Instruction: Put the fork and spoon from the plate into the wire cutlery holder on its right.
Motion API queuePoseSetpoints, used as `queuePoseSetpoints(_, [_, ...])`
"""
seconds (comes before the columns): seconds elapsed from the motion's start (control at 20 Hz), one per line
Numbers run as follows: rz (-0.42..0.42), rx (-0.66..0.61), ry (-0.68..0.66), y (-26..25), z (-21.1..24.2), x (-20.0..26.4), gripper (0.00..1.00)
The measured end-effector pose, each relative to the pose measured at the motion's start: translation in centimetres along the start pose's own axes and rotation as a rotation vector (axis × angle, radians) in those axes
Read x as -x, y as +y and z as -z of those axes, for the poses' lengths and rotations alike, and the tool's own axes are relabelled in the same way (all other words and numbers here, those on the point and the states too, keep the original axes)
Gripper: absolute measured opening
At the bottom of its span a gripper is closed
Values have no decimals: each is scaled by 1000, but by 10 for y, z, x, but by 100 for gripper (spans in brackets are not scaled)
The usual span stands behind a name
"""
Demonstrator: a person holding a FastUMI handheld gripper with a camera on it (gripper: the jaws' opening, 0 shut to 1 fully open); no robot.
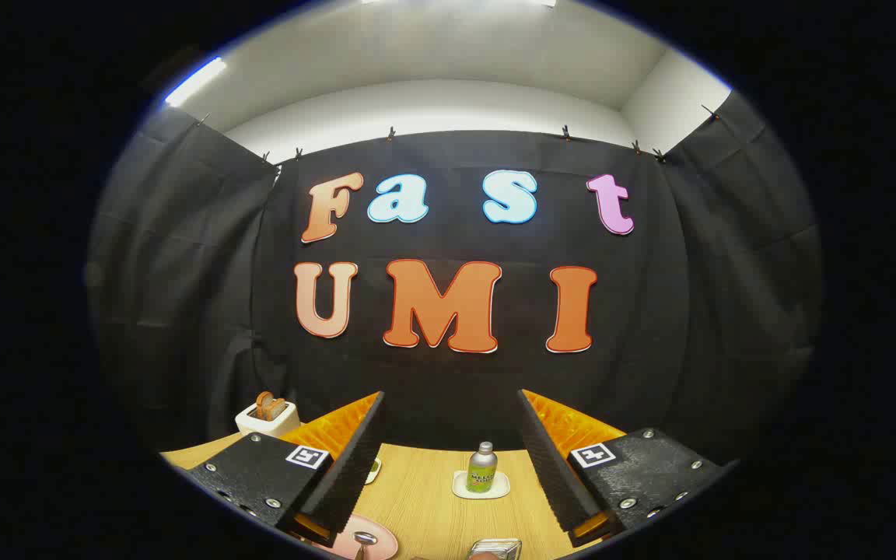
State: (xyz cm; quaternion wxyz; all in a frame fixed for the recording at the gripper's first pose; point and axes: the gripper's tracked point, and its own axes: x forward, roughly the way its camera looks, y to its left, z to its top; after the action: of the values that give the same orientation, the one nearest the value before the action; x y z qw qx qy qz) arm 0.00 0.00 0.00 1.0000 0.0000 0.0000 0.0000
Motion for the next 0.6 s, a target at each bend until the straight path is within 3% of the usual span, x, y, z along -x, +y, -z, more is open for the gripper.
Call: queuePoseSetpoints(0.6, [-43,-28,13,17,5,-3,97])
